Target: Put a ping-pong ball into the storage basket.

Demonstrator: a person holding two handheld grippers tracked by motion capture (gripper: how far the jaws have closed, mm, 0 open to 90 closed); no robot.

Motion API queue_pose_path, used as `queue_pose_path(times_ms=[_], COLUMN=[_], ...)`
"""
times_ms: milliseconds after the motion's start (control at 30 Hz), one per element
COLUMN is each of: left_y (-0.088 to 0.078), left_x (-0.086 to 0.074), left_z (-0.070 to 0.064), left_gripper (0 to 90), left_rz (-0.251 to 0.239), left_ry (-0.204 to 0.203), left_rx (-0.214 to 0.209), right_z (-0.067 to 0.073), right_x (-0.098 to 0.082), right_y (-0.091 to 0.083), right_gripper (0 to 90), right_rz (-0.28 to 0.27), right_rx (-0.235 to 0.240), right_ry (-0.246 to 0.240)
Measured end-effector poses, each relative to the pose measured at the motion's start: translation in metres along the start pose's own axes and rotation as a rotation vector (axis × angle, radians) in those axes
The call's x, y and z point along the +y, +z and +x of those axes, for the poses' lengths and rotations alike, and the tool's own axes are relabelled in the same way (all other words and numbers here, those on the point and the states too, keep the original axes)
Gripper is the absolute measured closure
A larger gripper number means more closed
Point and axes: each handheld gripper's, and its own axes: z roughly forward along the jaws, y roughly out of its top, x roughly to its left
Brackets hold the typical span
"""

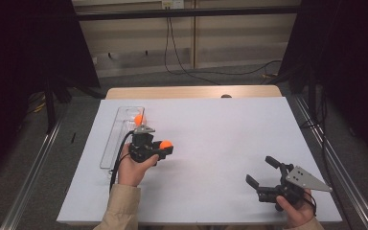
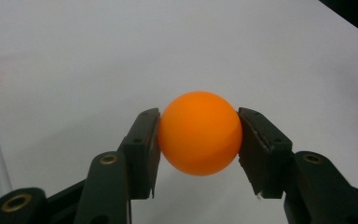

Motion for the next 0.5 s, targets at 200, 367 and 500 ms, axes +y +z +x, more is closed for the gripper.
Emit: queue_pose_path(times_ms=[200, 367, 500], left_y=[-0.0024, -0.0046, -0.006], left_x=[0.0002, 0.0007, 0.0009], left_z=[0.0021, 0.0035, 0.004], left_gripper=[50.8, 50.8, 50.7], left_rz=[-0.007, 0.002, 0.001], left_ry=[-0.01, -0.006, -0.009], left_rx=[0.004, 0.003, 0.003], right_z=[-0.0002, -0.0001, 0.0], right_x=[0.0001, 0.0001, 0.0001], right_y=[-0.0001, 0.0, 0.0], right_gripper=[2.4, 2.4, 2.4], right_rz=[-0.001, -0.001, -0.001], right_rx=[0.0, 0.0, 0.0], right_ry=[-0.001, -0.001, -0.001])
